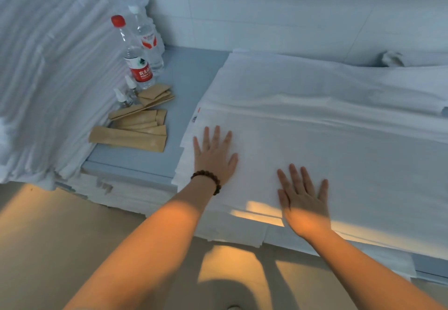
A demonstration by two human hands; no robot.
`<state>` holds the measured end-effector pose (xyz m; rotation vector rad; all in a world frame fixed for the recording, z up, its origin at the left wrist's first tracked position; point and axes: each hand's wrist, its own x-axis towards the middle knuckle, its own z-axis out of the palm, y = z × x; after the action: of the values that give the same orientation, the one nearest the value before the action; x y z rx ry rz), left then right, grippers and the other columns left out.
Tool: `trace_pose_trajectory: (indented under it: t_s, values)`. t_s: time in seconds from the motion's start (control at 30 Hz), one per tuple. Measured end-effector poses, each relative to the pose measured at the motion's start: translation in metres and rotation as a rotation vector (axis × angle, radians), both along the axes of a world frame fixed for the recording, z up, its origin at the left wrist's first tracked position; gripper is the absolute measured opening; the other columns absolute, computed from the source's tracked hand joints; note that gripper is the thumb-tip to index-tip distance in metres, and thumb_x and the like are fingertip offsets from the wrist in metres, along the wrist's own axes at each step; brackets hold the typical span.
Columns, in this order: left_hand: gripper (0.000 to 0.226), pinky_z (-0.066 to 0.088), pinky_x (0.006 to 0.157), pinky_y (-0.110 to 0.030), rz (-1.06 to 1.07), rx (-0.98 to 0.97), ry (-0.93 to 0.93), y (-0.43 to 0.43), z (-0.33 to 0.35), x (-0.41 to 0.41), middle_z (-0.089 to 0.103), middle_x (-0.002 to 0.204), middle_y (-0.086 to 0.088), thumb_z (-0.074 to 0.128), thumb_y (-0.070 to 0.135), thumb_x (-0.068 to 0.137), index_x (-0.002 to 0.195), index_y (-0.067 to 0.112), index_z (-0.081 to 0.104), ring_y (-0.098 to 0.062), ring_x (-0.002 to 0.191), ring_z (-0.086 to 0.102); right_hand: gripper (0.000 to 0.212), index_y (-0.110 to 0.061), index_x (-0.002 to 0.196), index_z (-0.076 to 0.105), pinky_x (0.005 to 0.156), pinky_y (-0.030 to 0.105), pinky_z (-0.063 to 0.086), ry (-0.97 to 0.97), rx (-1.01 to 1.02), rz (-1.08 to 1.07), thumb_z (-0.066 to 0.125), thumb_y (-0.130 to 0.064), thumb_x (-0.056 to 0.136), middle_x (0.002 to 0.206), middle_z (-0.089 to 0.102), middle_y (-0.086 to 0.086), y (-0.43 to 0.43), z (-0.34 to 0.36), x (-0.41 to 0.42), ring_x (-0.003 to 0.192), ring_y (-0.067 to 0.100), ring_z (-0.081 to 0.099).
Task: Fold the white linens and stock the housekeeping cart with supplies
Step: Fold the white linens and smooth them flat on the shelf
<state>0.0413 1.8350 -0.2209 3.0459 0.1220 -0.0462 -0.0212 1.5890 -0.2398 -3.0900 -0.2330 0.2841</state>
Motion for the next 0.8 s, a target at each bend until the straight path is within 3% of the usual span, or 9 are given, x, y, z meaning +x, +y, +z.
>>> trace_pose_trajectory:
  t_s: [0.1, 0.3, 0.4, 0.5, 0.63, 0.8]
  values:
    - [0.061, -0.007, 0.116, -0.055, -0.078, -0.050, 0.068, -0.010, 0.000, 0.021, -0.008, 0.161, 0.003, 0.015, 0.056, 0.096, 0.152, 0.036, 0.000, -0.026, 0.147, -0.013, 0.054, -0.044, 0.146, -0.013, 0.113, 0.057, -0.011, 0.001, 0.010, -0.002, 0.001, -0.049, 0.095, 0.159, -0.012, -0.012, 0.002, 0.000, 0.001, 0.146, 0.014, -0.016]
    - [0.063, -0.008, 0.112, -0.063, 0.107, -0.072, 0.164, -0.032, -0.006, 0.010, -0.013, 0.161, -0.003, 0.012, 0.053, 0.098, 0.152, 0.028, -0.006, -0.035, 0.145, -0.016, 0.052, -0.043, 0.149, -0.007, 0.114, 0.057, -0.012, 0.005, 0.025, 0.012, 0.010, -0.047, 0.099, 0.159, -0.013, -0.011, 0.006, 0.008, 0.000, 0.146, 0.015, -0.016]
    - [0.060, -0.011, 0.111, -0.061, -0.068, -0.140, 0.164, -0.094, -0.003, -0.004, -0.010, 0.161, -0.003, 0.018, 0.046, 0.100, 0.153, 0.027, -0.001, -0.032, 0.146, -0.015, 0.051, -0.039, 0.151, 0.002, 0.114, 0.051, -0.014, 0.040, 0.124, 0.018, 0.017, -0.042, 0.102, 0.158, -0.011, -0.011, 0.006, 0.014, 0.004, 0.146, 0.013, -0.013]
    - [0.054, -0.012, 0.111, -0.060, -0.220, -0.170, 0.175, -0.151, -0.003, -0.013, -0.008, 0.161, 0.000, 0.015, 0.042, 0.101, 0.153, 0.031, 0.003, -0.029, 0.146, -0.014, 0.050, -0.030, 0.152, 0.012, 0.116, 0.043, -0.010, 0.010, 0.225, -0.121, 0.022, -0.035, 0.103, 0.160, -0.004, -0.007, -0.024, 0.019, 0.015, 0.147, 0.010, -0.009]
    - [0.058, -0.014, 0.110, -0.060, -0.355, -0.148, 0.160, -0.212, -0.008, -0.024, -0.007, 0.161, 0.002, 0.014, 0.050, 0.098, 0.152, 0.033, 0.002, -0.031, 0.146, -0.014, 0.051, -0.031, 0.152, 0.012, 0.117, 0.051, -0.005, -0.019, 0.133, -0.308, 0.023, -0.036, 0.103, 0.161, 0.000, -0.005, -0.115, 0.020, 0.021, 0.148, 0.014, -0.005]
    - [0.067, -0.019, 0.104, -0.065, -0.449, -0.042, 0.151, -0.266, -0.016, -0.028, -0.010, 0.161, 0.005, 0.008, 0.064, 0.089, 0.150, 0.039, -0.004, -0.034, 0.144, -0.019, 0.054, -0.039, 0.151, 0.009, 0.113, 0.057, -0.006, -0.008, 0.089, -0.326, 0.020, -0.052, 0.099, 0.161, -0.001, -0.007, -0.192, 0.018, 0.028, 0.148, 0.015, -0.004]
